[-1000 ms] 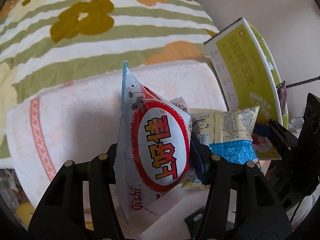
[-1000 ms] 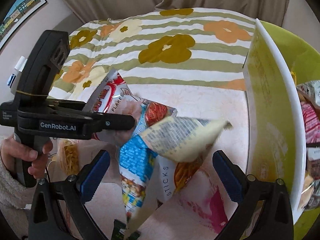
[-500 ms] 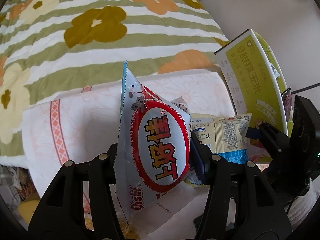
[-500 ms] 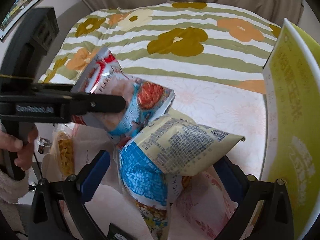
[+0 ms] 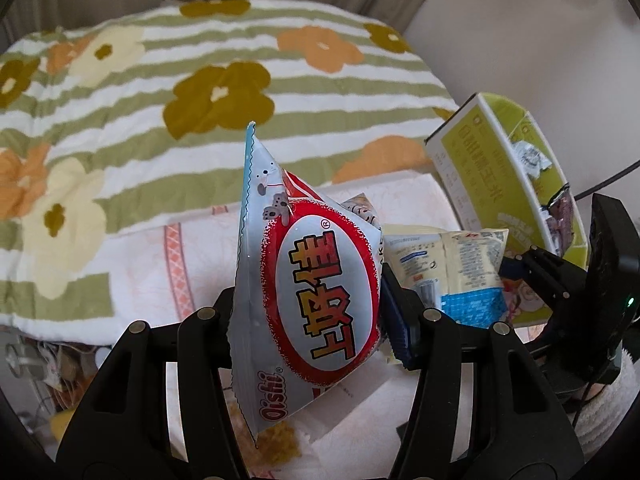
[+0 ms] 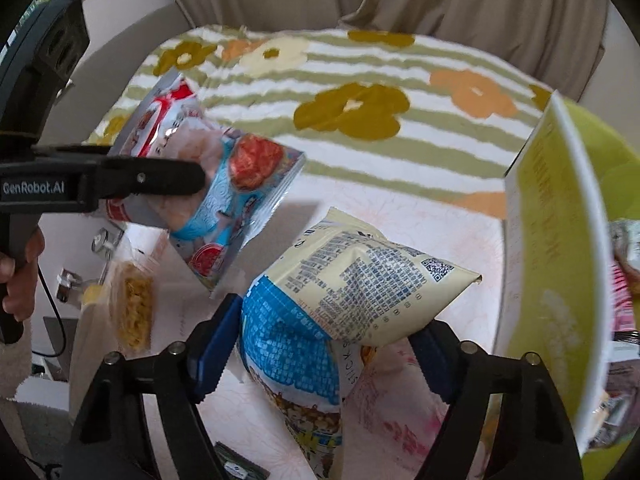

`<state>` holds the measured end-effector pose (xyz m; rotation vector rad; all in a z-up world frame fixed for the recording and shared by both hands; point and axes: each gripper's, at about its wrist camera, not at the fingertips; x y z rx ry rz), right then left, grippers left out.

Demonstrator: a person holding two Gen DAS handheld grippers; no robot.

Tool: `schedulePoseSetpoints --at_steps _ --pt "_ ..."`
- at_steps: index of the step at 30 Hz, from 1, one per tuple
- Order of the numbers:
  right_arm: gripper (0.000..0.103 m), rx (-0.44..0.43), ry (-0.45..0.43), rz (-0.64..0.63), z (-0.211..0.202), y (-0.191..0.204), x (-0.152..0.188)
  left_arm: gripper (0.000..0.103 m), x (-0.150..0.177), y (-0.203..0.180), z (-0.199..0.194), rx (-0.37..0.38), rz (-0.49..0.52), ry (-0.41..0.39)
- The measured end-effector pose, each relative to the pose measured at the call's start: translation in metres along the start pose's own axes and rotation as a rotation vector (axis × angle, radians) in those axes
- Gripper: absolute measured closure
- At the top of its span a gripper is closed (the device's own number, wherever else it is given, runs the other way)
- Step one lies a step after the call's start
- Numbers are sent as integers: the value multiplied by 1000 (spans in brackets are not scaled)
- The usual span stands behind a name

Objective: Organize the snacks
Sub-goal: 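Carry both bags over the box and open both tools to drop them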

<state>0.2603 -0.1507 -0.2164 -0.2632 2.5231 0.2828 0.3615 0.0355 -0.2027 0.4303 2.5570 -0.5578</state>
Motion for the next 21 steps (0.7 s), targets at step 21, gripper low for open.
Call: schedulePoseSetpoints --at_steps 21 --pt "27 31 -251 143 -164 -36 11 51 -15 -105 -110 15 83 -226"
Point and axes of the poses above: each gripper's, at about its wrist camera, not at the fingertips, and z roughly the way its jaws point, y to its left, x to its underside, and after that the axes turned 7 degrees about -y, right-handed
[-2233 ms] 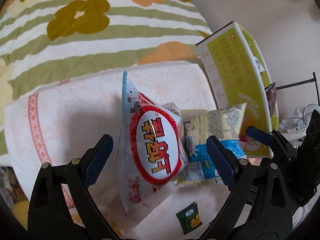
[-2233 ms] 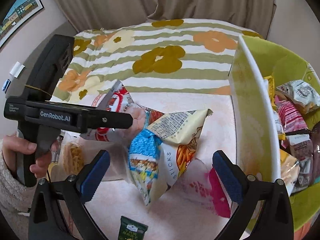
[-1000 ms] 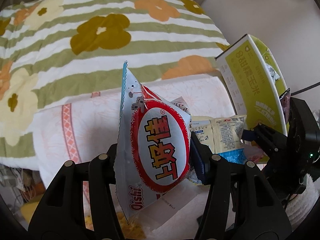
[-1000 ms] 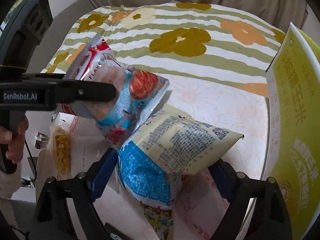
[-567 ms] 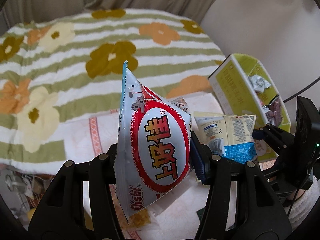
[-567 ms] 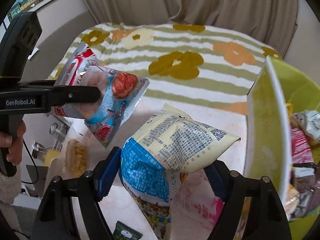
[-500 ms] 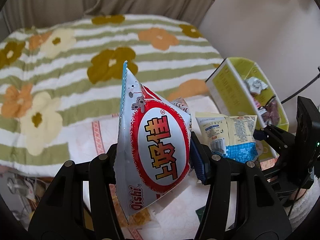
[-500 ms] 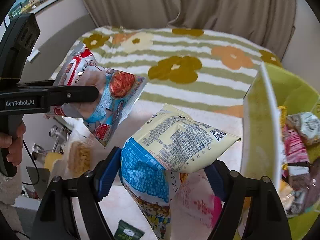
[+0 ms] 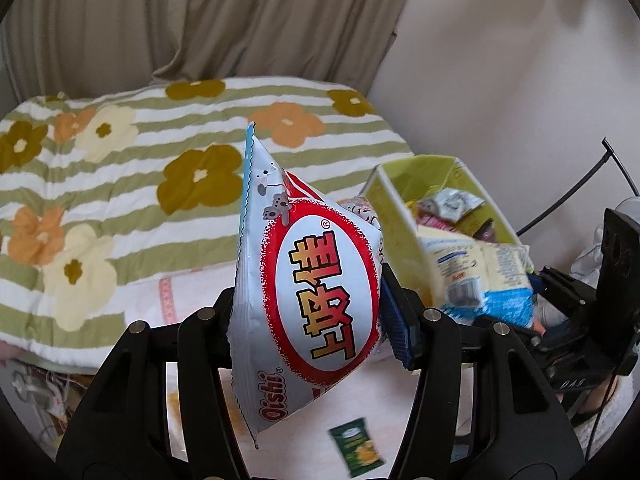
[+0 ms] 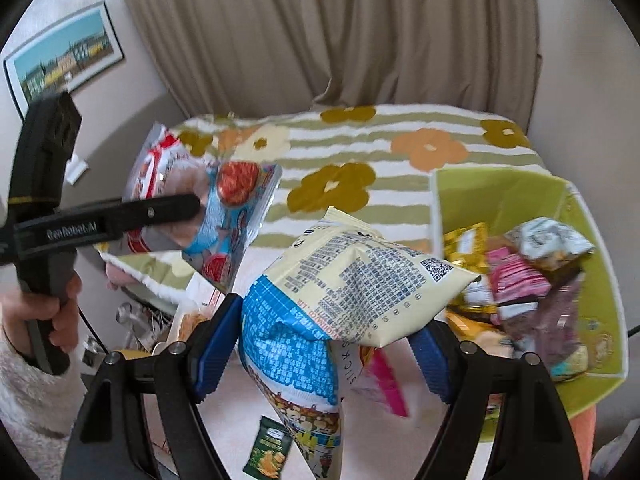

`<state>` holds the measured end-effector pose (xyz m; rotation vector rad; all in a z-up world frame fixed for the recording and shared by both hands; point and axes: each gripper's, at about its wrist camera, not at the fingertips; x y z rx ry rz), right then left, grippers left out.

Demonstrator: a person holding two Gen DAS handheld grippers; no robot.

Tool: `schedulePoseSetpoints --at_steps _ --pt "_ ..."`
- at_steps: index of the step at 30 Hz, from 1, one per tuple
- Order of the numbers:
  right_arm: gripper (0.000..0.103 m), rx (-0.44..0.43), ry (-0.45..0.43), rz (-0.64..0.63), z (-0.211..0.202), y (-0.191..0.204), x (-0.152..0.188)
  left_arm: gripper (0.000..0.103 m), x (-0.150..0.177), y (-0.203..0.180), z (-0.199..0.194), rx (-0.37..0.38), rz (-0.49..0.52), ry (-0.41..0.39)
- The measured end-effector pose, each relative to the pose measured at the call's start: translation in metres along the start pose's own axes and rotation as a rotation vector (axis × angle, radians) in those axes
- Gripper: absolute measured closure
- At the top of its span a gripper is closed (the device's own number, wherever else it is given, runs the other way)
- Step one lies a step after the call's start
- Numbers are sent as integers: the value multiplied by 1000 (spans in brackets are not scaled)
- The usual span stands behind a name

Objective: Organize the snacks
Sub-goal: 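Carry both bags over the box and open both tools to drop them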

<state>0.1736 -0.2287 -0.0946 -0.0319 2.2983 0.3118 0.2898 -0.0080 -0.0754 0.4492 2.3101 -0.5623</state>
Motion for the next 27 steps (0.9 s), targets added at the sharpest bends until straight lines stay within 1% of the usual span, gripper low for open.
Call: schedulePoseSetpoints --at_steps 5,9,12,16,19,26,27 --pt "27 5 -41 9 -35 -57 -8 51 -8 -60 16 3 -19 -30" --pt "27 13 -60 0 -57 -109 -15 51 -13 -118 43 24 -23 -31" --pt "27 12 -66 0 -65 -140 -20 51 -15 -155 65 28 -27 -29" --pt "27 -4 -66 10 -66 -178 -27 51 -18 -192 99 28 -33 6" --pt "27 -13 -52 24 -59 -200 -30 51 -18 -214 127 22 -26 46" --pt "27 -25 -33 66 -47 -231 -33 51 -27 -229 175 6 7 117" --pt "27 -25 -32 71 -45 -233 -34 47 -28 -230 182 5 14 128"
Point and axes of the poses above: each gripper's, at about its wrist camera, not at the fingertips, and z roughly the way its jaws point, y to its left, x to its underside, and after that the axes turned 7 degrees about -y, right-handed
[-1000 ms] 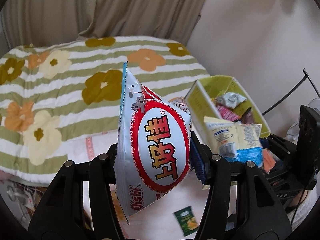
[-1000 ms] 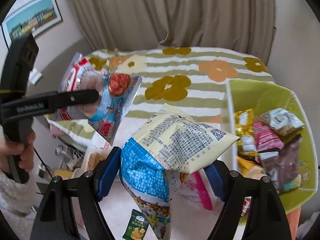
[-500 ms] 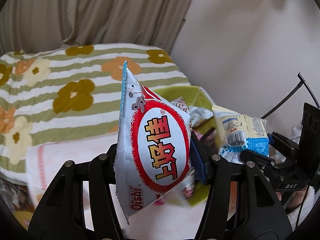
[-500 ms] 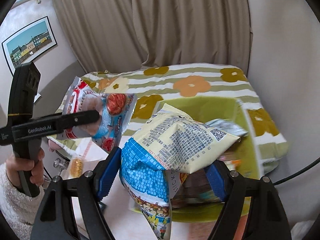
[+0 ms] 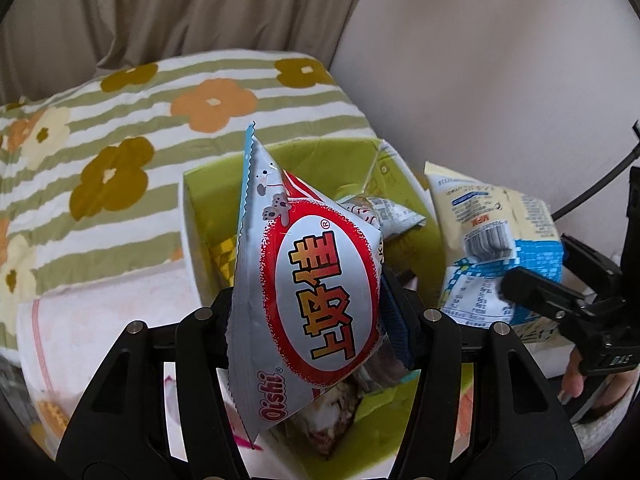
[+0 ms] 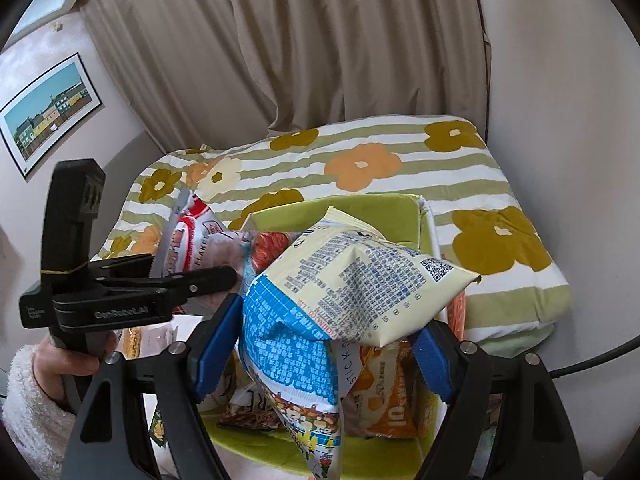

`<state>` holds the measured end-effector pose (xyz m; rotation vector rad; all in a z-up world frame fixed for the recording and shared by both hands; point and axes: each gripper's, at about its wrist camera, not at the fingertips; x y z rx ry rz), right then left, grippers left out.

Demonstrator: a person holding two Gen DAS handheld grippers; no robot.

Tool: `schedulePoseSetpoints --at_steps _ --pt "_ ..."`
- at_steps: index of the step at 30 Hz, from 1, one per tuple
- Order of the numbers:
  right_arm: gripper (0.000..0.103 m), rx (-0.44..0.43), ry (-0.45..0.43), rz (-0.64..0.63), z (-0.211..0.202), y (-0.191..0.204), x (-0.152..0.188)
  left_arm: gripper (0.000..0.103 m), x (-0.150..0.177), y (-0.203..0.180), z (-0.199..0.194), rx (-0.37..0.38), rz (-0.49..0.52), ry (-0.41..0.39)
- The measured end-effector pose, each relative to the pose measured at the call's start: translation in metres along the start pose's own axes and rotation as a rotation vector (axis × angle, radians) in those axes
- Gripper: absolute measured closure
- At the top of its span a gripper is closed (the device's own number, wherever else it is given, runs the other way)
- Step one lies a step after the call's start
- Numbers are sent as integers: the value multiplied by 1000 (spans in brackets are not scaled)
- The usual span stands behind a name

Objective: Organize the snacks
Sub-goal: 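Carry both bags over the box and open both tools to drop them, then move both tools back over the tray toward the remaining snacks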

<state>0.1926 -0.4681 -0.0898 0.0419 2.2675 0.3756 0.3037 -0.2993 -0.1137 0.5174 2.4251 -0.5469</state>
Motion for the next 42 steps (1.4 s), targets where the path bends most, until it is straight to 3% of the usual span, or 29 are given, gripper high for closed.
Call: schedulePoseSetpoints --at_steps 2,4,6,14,25,29,33,42 --pt "27 1 3 10 4 -4 -3 43 -3 -2 10 -11 18 24" --pt "27 -3 8 20 9 -9 -7 15 -5 -2 20 -47 40 51" --pt "27 -5 12 21 14 -10 -10 6 -6 3 22 -50 35 43" --pt "27 -14 23 39 34 -15 -19 6 -2 42 6 -118 -3 31" --pt "26 -68 97 82 75 -10 -43 6 9 69 -6 -99 -65 24" --pt "20 -89 111 122 92 -3 -49 6 13 73 -11 -114 -68 17" --pt "3 -75 57 137 88 1 -48 6 21 74 -19 -130 -64 13" --pt "3 -71 7 98 55 12 -36 6 46 70 -42 -129 -85 4"
Point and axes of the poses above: each gripper's, at about its wrist camera, not at the fingertips, and z roughly the way its jaws point, y to its left, x to its underside, and after that the axes turned 7 degrees about -y, right-handed
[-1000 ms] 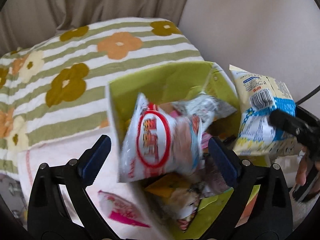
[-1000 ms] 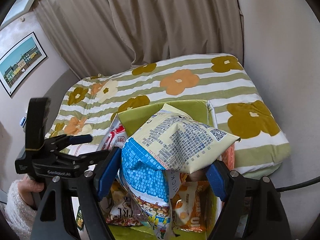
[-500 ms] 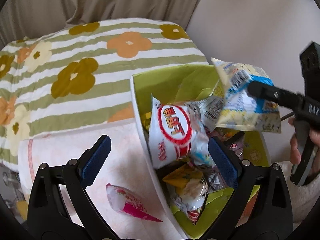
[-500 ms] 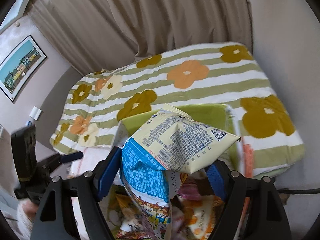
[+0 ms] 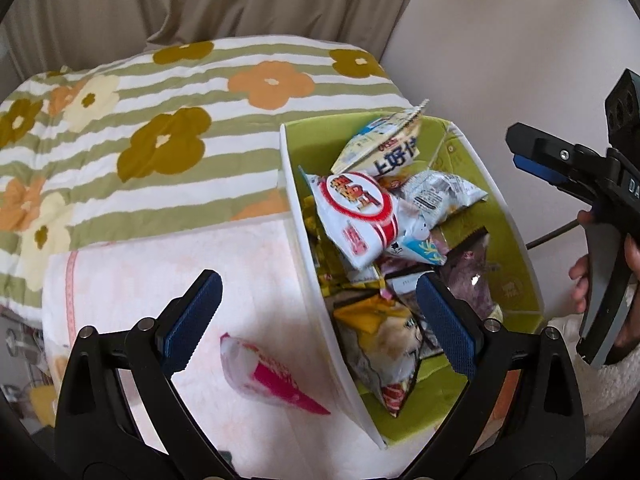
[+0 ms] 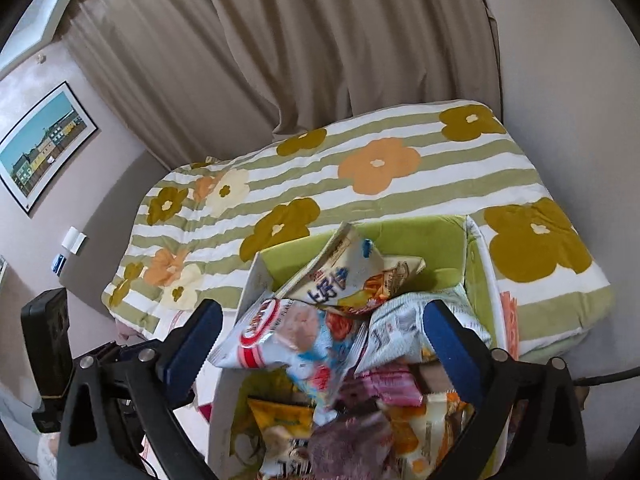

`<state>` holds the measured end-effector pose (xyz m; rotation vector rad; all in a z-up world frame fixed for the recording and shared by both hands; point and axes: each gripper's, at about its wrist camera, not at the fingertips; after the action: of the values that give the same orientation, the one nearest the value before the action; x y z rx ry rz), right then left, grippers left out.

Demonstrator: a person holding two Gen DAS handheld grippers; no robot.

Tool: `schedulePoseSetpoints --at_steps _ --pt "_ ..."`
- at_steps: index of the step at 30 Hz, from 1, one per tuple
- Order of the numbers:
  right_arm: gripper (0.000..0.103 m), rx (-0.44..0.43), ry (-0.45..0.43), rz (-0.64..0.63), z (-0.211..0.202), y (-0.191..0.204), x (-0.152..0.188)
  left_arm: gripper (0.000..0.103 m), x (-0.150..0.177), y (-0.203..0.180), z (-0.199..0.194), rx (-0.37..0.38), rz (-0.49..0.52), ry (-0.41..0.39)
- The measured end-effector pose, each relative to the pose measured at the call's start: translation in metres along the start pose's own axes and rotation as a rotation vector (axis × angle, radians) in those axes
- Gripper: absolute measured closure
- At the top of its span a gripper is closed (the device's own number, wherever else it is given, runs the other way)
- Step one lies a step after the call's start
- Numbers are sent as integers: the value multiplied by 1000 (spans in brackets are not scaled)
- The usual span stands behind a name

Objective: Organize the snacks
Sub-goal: 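Move both tools back over the tray toward the remaining snacks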

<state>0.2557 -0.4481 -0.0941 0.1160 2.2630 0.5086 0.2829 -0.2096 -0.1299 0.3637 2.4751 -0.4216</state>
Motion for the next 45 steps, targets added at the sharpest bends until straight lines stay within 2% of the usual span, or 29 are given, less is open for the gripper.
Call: schedulePoseSetpoints --at_steps 8,14,21,27,31,35,38,42,45 --pt "3 -1 -40 -71 -48 27 13 6 15 -13 -55 -28 24 -101" --pt "3 -35 -90 -152 -75 53 28 6 37 -10 -101 -82 10 -168" --pt "3 -57 -159 -243 -95 93 53 6 64 38 -147 -192 -28 -203" --pt "3 -101 -138 -279 -89 134 75 6 81 94 -172 -234 -39 -213" --pt "3 -102 -136 -303 -80 167 92 6 89 129 -172 -230 -1 -177" --pt "3 -77 -101 -280 -63 202 111 6 97 160 -165 -173 64 -104" --pt "3 -16 -42 -285 -44 226 131 6 105 180 -154 -93 128 -7" --pt "3 72 13 -300 -22 253 161 6 117 194 -139 -51 234 51" --pt "3 126 74 -252 -3 262 185 6 122 206 -120 2 291 108"
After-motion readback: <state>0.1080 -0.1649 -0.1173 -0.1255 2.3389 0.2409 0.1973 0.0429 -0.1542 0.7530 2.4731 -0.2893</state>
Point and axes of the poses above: each gripper's, at about its wrist camera, not at the fingertips, and z roughly the way its jaws point, y to its left, x to its underside, and after that the axes turned 7 degrees about -y, right-handed
